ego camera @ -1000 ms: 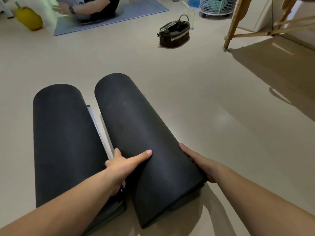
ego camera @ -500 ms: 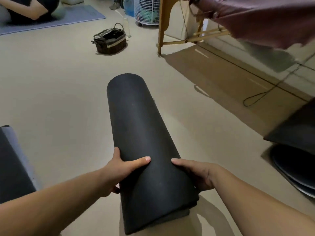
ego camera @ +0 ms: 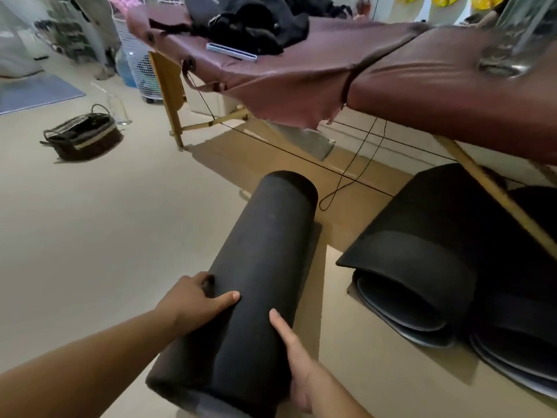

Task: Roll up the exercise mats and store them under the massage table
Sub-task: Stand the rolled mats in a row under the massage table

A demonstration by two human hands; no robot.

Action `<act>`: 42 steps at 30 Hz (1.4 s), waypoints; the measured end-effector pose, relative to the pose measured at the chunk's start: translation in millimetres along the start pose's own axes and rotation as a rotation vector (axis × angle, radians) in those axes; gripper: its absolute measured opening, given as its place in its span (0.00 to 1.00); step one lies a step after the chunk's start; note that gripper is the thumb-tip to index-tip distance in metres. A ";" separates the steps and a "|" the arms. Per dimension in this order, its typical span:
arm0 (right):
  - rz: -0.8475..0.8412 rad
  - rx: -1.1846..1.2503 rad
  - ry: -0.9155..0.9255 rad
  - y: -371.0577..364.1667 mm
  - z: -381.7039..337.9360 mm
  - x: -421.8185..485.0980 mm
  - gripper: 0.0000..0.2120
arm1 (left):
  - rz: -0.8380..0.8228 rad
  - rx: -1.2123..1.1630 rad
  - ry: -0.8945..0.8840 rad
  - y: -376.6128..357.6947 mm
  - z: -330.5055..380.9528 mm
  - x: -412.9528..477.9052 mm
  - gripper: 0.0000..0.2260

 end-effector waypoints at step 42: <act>0.664 -0.045 0.576 59.4 -172.4 32.0 0.61 | -0.328 -0.119 -0.254 34.0 12.4 133.2 0.47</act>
Point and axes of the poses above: each hand's wrist, its own x-axis towards the middle knuckle, its own y-axis out of the back of the hand, z = x × y, the point moved 9 cm from there along x, towards the middle knuckle, and after that the axes turned 7 degrees about -z, right-handed, at the moved point
